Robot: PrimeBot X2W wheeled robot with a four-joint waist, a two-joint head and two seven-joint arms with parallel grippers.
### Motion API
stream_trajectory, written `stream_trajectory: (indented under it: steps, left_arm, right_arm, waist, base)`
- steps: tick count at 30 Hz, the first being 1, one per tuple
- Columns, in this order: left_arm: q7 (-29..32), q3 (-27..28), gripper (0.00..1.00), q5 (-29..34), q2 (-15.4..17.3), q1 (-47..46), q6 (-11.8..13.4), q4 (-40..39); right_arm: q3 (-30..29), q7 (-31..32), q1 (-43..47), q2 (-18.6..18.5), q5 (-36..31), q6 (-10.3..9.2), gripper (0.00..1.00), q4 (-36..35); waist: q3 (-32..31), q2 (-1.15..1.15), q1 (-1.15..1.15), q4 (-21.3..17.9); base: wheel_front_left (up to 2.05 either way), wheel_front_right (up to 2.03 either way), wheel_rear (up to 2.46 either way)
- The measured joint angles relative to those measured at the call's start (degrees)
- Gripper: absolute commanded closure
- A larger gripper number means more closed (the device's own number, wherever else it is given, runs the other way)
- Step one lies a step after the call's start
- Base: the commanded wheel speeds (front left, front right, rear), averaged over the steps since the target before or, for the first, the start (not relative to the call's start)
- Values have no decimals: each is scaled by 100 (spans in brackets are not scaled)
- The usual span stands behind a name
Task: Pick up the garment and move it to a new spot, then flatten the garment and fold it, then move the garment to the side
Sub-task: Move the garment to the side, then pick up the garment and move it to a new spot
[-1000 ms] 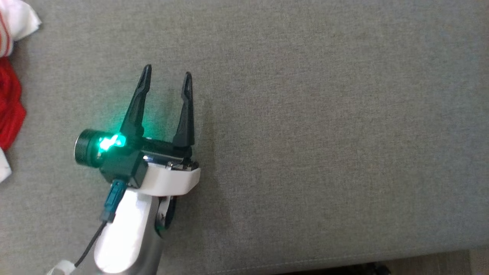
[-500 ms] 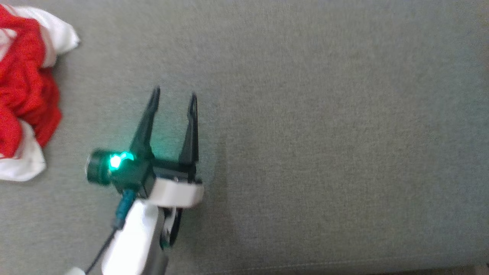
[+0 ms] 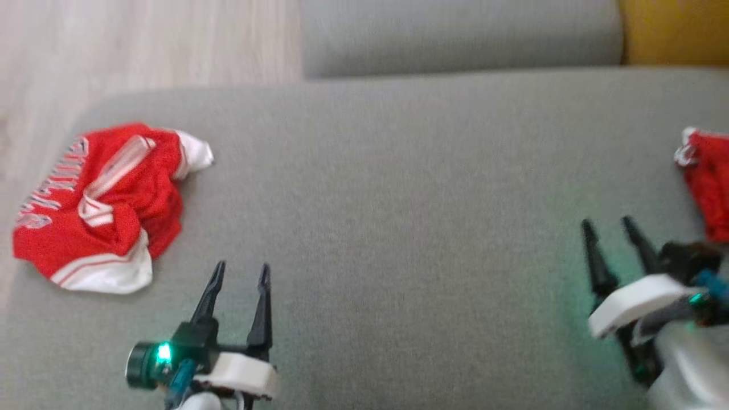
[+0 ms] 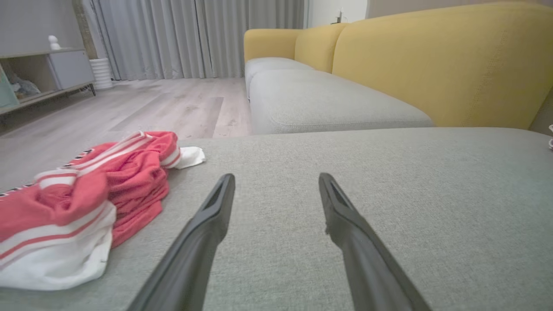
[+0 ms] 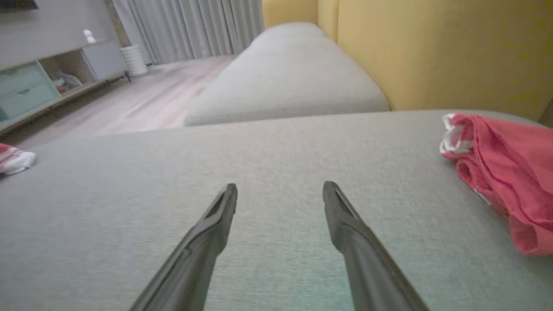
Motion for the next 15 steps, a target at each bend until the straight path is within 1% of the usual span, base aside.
stream_trajectory:
  steps: [6, 9, 15]
  left_arm:
    - [0, 250, 0, 21, 2, 304, 49, 41]
    - [0, 308, 0, 25, -2, 570, 49, 38]
    - [0, 435, 0, 133, -2, 916, 47, -80]
  right_arm:
    - [-299, -1, 1151, 768, -650, 0, 0, -1021]
    - [-491, -1, 1620, 943, -846, 0, 0, -1347]
    - [-692, -1, 2115, 1032, -1134, -1, 0, -1706]
  waist:
    - [-668, 0, 0, 14]
    - [-907, 0, 0, -2]
    - [-1141, 0, 0, 7]
  base:
    - [0, 0, 0]
    - [0, 0, 0]
    - [0, 0, 0]
